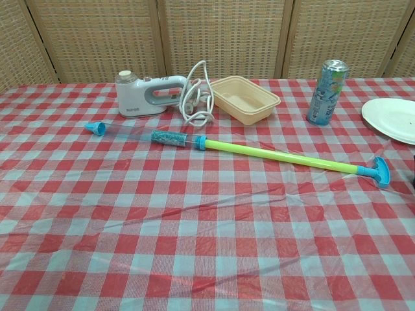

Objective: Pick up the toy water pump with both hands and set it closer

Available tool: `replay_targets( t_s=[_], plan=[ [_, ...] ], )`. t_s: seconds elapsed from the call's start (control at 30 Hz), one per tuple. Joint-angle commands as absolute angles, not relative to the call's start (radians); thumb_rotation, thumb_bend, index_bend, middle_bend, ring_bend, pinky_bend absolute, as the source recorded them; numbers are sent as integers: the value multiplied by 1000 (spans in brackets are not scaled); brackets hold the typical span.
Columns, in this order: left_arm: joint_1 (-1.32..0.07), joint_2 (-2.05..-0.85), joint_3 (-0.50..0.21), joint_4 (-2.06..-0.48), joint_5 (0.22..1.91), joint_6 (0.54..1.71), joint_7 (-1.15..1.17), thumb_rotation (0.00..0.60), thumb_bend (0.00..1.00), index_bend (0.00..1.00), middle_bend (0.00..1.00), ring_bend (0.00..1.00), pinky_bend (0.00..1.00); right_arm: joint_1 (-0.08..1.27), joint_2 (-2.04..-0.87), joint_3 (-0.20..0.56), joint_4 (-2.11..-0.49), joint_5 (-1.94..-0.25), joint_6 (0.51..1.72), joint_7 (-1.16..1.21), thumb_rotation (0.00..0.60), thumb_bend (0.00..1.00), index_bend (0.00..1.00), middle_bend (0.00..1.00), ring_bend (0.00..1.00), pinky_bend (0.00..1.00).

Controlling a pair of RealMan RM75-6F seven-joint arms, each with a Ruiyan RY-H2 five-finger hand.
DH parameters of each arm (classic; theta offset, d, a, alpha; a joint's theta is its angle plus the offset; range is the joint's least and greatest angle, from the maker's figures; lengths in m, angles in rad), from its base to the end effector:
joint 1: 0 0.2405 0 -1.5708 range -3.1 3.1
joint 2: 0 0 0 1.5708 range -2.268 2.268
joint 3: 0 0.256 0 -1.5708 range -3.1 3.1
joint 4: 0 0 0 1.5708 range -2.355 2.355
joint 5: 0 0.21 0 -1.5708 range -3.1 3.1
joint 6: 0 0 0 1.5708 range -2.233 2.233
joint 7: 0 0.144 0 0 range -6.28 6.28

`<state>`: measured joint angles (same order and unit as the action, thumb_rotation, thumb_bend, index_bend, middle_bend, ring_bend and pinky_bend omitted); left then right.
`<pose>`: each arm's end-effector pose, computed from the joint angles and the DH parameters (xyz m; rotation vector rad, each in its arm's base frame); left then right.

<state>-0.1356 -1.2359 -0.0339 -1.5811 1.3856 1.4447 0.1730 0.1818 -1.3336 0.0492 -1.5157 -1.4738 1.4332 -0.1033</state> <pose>-0.3147 0.1924 0.1214 -1.3896 -0.9037 -0.7833 -0.2935 -0.2096 0.0917 1.4524 -0.9103 0.9429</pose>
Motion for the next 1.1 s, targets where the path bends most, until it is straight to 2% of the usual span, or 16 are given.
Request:
replay_targets(
  t_s=[0.03, 0.47, 0.57, 0.67, 0.7, 0.77, 0.8, 0.83, 0.93, 1.03, 1.1],
  plan=[
    [-136, -1237, -34, -1584, 1387, 1442, 177, 600, 195, 0, 0, 0, 0, 181, -1333, 53, -1509, -1475, 1432, -91, 600, 145, 0, 0, 0, 0],
    [-132, -1229, -38, -1597, 1399, 1447, 174, 600, 195, 0, 0, 0, 0, 187, -1337, 65, -1513, -1484, 1426, -64, 600, 145, 1, 0, 0, 0],
    [-132, -1226, -41, -1602, 1403, 1447, 172, 600, 195, 0, 0, 0, 0, 211, -1338, 89, -1522, -1472, 1404, -85, 600, 144, 63, 4, 0, 0],
    [-134, -1223, -47, -1606, 1405, 1450, 169, 600, 195, 0, 0, 0, 0, 236, -1337, 116, -1539, -1445, 1373, -111, 600, 144, 154, 76, 11, 0],
    [-134, -1222, -48, -1608, 1405, 1450, 168, 600, 195, 0, 0, 0, 0, 244, -1338, 124, -1542, -1437, 1365, -118, 600, 144, 183, 127, 45, 0],
    [-137, -1221, -52, -1610, 1404, 1447, 166, 600, 195, 0, 0, 0, 0, 272, -1348, 157, -1545, -1406, 1338, -140, 600, 145, 228, 242, 179, 3],
    [-138, -1221, -53, -1609, 1403, 1444, 166, 600, 195, 0, 0, 0, 0, 284, -1355, 171, -1543, -1392, 1327, -151, 600, 145, 250, 333, 291, 25],
    [-141, -1222, -54, -1609, 1400, 1438, 166, 600, 195, 0, 0, 0, 0, 302, -1369, 192, -1536, -1367, 1311, -168, 600, 146, 269, 424, 401, 72],
    [-147, -1226, -57, -1602, 1392, 1422, 162, 600, 195, 0, 0, 0, 0, 344, -1401, 232, -1514, -1299, 1260, -215, 600, 152, 350, 643, 633, 238],
    [-151, -1232, -60, -1590, 1385, 1411, 155, 600, 195, 0, 0, 0, 0, 386, -1435, 266, -1489, -1216, 1206, -268, 600, 163, 436, 811, 787, 346],
    [-152, -1235, -64, -1583, 1384, 1412, 151, 600, 195, 0, 0, 0, 0, 408, -1463, 283, -1466, -1171, 1185, -295, 600, 174, 464, 873, 842, 376]
  ],
)
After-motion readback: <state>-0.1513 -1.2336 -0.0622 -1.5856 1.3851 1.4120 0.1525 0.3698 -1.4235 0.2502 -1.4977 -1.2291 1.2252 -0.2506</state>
